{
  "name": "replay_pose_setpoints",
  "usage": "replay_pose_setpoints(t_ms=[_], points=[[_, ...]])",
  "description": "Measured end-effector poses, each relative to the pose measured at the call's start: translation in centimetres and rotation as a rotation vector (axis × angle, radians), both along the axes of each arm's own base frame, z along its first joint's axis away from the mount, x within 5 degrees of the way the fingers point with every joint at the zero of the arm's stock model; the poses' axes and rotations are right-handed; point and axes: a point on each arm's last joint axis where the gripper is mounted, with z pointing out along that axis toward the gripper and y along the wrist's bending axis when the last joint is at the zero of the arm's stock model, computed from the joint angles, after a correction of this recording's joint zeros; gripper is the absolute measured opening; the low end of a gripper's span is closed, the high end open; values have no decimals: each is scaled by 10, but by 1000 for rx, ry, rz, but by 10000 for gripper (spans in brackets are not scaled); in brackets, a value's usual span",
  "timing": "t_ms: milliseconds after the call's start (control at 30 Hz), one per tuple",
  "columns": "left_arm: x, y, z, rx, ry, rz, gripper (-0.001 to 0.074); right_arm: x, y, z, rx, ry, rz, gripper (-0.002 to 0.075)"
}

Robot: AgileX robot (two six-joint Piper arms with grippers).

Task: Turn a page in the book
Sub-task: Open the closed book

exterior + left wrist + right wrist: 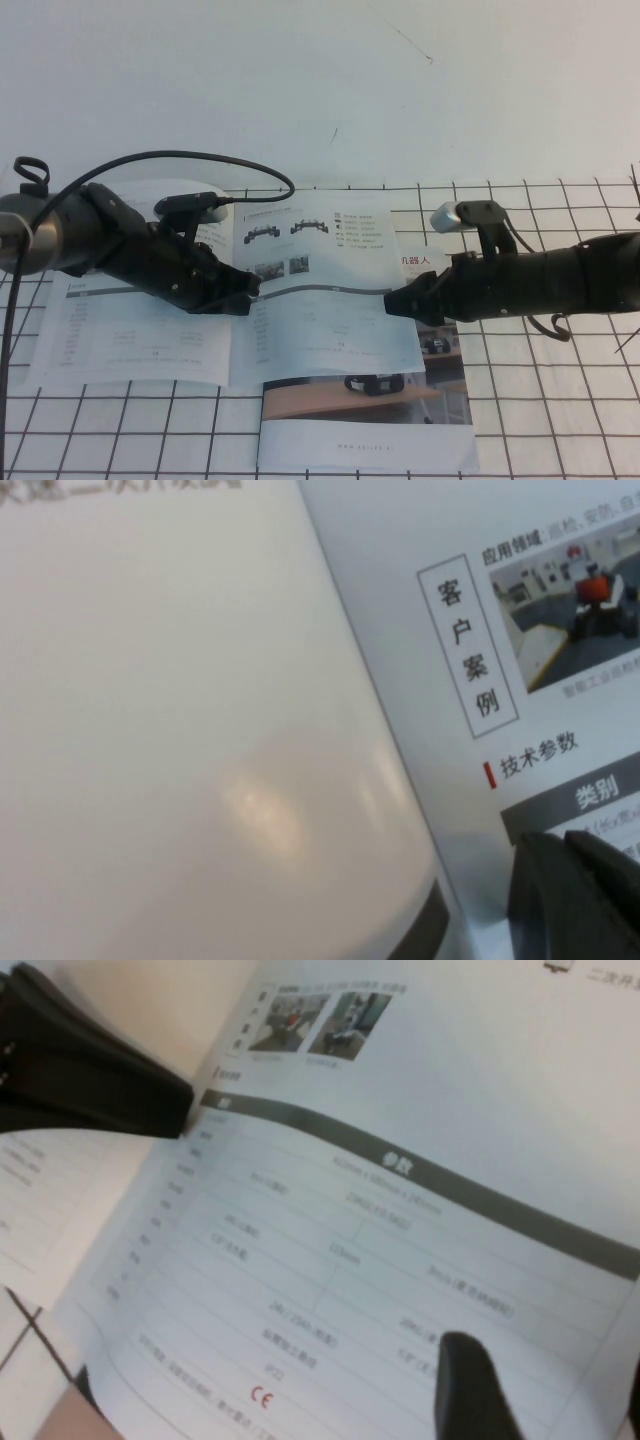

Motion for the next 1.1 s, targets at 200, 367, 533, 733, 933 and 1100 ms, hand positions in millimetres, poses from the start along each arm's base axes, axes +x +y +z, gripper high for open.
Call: replay_pose_setpoints(t_ms=[200, 367, 533, 733, 933, 1100], points=[[0, 0, 0, 0, -2, 0, -2, -3, 4, 5, 61, -8, 41, 335], [0, 0, 0, 0, -2, 0, -2, -4, 6, 7, 88, -26, 76, 335], [0, 0, 0, 0, -2, 0, -2, -3, 5, 6, 72, -31, 69, 335], [0, 0, 0, 0, -2, 0, -2, -2, 3, -13, 25, 6, 39, 335], [0, 0, 0, 1, -3, -3, -2, -3, 6, -18, 95, 36, 58, 335], [0, 0, 0, 2, -4, -4, -2, -5, 9, -18, 140, 43, 95, 335]])
